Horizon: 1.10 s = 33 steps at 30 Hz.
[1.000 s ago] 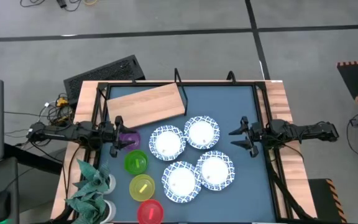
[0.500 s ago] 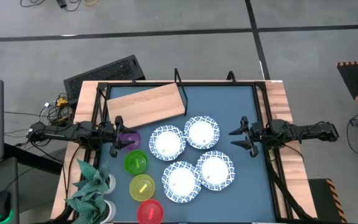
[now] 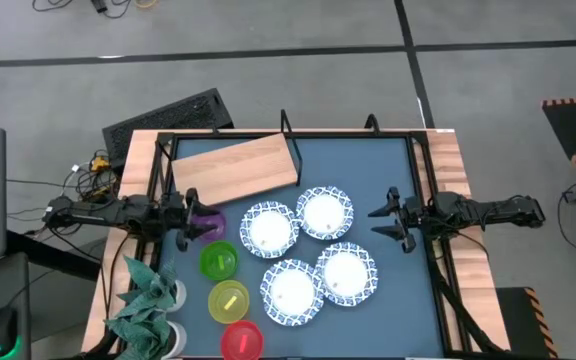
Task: Place and stack bowls onto a shelf
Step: Put the purple bowl on the shelf
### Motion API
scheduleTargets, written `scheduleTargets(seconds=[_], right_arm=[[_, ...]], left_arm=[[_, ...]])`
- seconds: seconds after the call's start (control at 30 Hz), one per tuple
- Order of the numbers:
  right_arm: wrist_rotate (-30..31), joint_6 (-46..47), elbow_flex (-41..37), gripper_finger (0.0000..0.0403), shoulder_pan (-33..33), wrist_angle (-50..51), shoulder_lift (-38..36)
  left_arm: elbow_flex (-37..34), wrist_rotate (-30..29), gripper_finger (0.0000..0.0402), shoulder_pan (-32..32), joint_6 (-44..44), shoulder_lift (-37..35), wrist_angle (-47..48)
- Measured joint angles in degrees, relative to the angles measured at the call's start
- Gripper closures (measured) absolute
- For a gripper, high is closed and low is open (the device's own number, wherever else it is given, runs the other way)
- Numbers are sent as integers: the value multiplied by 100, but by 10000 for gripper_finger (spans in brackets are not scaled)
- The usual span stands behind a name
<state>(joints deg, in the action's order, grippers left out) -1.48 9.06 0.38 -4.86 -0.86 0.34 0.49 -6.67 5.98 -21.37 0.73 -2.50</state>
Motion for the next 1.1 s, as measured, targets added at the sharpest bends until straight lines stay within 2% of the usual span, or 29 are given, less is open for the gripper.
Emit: scheduleTargets(seconds=[0.17, 0.33, 0.43, 0.57, 0.67, 0.8, 0.97, 1.1], right_arm=[[0, 0, -2, 183, 2, 0, 0], [-1, -1, -2, 183, 0, 1, 0], [0, 0, -1, 183, 0, 2, 0], [0, 0, -1, 183, 2, 2, 0], [0, -2, -1, 183, 0, 0, 0], [0, 0, -2, 183, 1, 0, 0], [0, 0, -2, 183, 0, 0, 0], [-2, -2, -2, 183, 0, 0, 0]], left_arm=[[110, -93, 187, -4, -763, 4, -155], [811, 81, 187, 4, -959, 243, -197], [1432, 40, 189, 4, -982, 751, -134], [2592, 251, 191, 7, -999, 1874, 248], [3649, 574, 192, 9, -943, 2936, 1079], [5136, 816, 192, 11, -881, 4327, 2847], [6705, 339, 192, 10, -1295, 5818, 5422], [7299, 38, 192, 9, -1633, 6649, 6509]])
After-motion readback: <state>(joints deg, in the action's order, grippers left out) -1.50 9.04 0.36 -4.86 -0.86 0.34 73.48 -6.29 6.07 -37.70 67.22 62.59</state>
